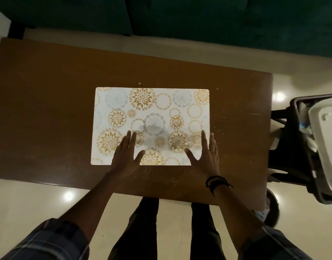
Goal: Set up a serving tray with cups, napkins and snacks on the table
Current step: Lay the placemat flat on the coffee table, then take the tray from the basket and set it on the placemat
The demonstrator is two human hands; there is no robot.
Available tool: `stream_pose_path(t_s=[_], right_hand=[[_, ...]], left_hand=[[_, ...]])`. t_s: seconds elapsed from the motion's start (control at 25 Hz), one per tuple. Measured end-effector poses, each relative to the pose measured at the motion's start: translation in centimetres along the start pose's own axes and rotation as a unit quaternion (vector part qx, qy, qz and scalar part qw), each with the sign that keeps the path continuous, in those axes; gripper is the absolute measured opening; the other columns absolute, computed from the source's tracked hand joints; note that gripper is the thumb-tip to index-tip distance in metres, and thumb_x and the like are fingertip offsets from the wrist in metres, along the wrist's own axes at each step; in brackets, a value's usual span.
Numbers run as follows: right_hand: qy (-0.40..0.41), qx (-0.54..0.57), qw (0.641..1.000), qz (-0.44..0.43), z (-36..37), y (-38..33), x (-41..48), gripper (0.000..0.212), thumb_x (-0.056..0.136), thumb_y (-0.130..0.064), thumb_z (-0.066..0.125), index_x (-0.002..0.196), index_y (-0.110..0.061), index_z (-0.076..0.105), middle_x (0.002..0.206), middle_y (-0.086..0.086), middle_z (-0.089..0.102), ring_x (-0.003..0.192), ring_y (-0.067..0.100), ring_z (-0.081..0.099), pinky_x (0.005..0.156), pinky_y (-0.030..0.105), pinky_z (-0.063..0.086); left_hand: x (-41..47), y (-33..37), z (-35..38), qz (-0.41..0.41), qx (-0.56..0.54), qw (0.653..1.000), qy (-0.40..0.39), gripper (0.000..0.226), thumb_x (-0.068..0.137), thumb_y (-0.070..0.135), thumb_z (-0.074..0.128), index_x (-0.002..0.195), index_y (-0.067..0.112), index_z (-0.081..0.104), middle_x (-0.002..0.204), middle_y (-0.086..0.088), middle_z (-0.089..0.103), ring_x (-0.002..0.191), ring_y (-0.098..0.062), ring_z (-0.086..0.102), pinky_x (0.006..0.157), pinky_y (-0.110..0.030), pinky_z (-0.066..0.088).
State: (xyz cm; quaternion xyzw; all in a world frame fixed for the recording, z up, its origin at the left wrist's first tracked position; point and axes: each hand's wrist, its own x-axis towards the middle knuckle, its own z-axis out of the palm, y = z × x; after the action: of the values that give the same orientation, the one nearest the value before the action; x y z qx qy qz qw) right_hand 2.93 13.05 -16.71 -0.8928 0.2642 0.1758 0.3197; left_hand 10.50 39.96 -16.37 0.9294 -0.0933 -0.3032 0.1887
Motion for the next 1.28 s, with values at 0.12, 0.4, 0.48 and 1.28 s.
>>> stream_pose_path(t_s=[0.12,0.4,0.48,1.28], right_hand=[[0.032,0.058,0.998,0.015,-3.3,1.3,-0.6,0.09,0.086,-0.063,0.052,0.152,-0.035,-0.003,0.164,0.003,-0.002,0.15,0.021,-0.002,0.119,0.049,0.013],[0.137,0.203,0.961,0.125,-13.8,8.6,-3.3,0.094,0.081,-0.064,0.06,0.15,-0.039,0.001,0.161,-0.002,0.013,0.147,0.025,0.019,0.113,0.054,0.029],[0.171,0.24,0.943,0.155,-16.2,11.6,-4.0,0.093,0.081,-0.062,0.061,0.15,-0.04,0.002,0.16,-0.003,0.014,0.146,0.024,0.021,0.112,0.052,0.03],[0.343,0.39,0.755,0.4,-28.5,37.5,-2.1,0.078,0.073,-0.033,0.082,0.131,-0.006,0.036,0.128,0.01,0.049,0.107,0.021,0.053,0.093,0.034,0.048]], left_hand=[[0.6,5.2,0.0,0.035,-0.009,0.999,-0.009,0.077,0.092,0.058,0.035,0.153,0.02,0.006,0.162,-0.005,0.004,0.149,-0.024,0.01,0.118,-0.047,0.021],[2.0,20.9,3.1,0.134,0.014,0.988,-0.07,0.074,0.093,0.054,0.036,0.152,0.018,0.011,0.161,-0.007,0.013,0.147,-0.026,0.018,0.117,-0.046,0.025],[2.2,25.4,4.4,0.161,0.002,0.983,-0.087,0.072,0.093,0.053,0.037,0.152,0.02,0.011,0.161,-0.005,0.015,0.147,-0.025,0.019,0.116,-0.046,0.026],[6.0,44.2,14.0,0.118,-0.03,0.969,-0.214,0.07,0.095,0.054,0.034,0.152,0.029,0.001,0.162,0.0,0.004,0.148,-0.026,0.009,0.116,-0.052,0.019]])
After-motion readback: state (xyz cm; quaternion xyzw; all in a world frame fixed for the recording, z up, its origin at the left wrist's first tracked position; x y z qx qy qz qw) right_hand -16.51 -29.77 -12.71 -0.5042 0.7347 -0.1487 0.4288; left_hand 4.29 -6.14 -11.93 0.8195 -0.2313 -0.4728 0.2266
